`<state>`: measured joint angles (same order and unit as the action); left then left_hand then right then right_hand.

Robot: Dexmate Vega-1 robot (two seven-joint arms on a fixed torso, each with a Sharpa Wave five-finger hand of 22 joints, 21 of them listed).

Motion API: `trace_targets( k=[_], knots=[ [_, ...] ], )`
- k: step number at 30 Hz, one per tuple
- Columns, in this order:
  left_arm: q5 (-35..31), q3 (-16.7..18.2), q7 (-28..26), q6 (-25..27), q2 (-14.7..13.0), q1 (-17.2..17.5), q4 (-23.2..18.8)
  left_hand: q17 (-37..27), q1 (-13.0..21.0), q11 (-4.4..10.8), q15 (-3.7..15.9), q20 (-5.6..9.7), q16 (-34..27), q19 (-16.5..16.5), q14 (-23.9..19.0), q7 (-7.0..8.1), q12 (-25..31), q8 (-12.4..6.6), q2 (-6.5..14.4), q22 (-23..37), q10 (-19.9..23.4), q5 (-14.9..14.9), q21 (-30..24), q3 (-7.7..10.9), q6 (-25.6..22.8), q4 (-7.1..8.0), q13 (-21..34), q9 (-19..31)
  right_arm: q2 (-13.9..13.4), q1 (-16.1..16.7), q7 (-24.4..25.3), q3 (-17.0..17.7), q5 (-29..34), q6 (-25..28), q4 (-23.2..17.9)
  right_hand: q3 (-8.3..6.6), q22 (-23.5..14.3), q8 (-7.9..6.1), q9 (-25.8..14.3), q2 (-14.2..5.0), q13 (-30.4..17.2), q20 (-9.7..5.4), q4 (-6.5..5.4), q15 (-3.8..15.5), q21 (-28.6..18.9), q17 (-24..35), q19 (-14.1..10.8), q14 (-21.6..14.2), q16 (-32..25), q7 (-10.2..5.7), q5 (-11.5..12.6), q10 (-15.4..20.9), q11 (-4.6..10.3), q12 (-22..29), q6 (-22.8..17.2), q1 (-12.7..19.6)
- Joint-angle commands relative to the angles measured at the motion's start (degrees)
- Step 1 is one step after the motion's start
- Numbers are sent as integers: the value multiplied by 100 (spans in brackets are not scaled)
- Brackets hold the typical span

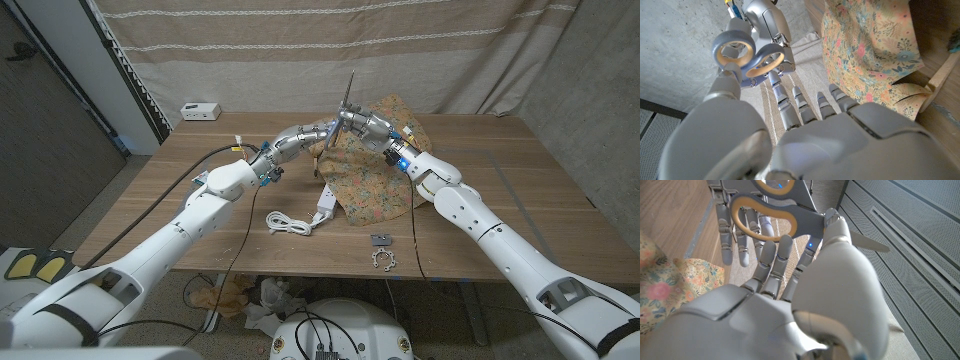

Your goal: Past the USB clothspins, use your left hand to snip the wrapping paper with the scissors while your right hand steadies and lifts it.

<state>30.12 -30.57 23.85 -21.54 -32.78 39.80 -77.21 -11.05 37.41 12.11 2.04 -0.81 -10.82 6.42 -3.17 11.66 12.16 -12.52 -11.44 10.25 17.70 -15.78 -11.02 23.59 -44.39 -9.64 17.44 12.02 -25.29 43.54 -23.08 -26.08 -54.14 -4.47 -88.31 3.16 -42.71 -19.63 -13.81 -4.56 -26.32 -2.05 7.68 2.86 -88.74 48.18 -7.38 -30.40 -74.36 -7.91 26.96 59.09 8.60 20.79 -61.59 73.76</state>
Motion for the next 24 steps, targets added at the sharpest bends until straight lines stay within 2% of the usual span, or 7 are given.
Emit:
trace_targets(
  k=[1,8,24],
  knots=[
    [13,-25,191,-170,21,-52,119,-21,-14,5,440,-23,-26,-23,40,-34,7,-54,44,16,-42,-36,-23,-52,-83,1,20,25,36,-30,-19,0,-83,104,62,-67,17,-27,-7,-229,-137,-938,-46,982,-39,10,-43,-60,22,-1,19,934,48,-1,-55,190],
    [-130,-64,158,-79,-72,-82,34,-21,63,-22,369,-108,-25,-32,82,-140,-5,-83,122,16,-110,-56,-25,-45,-123,-9,23,47,50,-47,-42,-1,-76,103,94,-69,52,-19,-5,-226,-145,-938,-47,981,-43,14,-49,-68,26,8,15,942,37,-4,-61,190],
    [-371,-171,111,-6,-70,-251,116,-20,284,-38,326,-166,-22,-68,155,-139,-14,-31,233,16,-212,-43,-21,46,80,-29,27,94,77,-89,-65,16,-94,129,157,-75,131,-8,-38,-224,-158,-940,-47,981,-49,24,-47,-80,42,-7,9,947,37,-25,-42,196]
  ],
)
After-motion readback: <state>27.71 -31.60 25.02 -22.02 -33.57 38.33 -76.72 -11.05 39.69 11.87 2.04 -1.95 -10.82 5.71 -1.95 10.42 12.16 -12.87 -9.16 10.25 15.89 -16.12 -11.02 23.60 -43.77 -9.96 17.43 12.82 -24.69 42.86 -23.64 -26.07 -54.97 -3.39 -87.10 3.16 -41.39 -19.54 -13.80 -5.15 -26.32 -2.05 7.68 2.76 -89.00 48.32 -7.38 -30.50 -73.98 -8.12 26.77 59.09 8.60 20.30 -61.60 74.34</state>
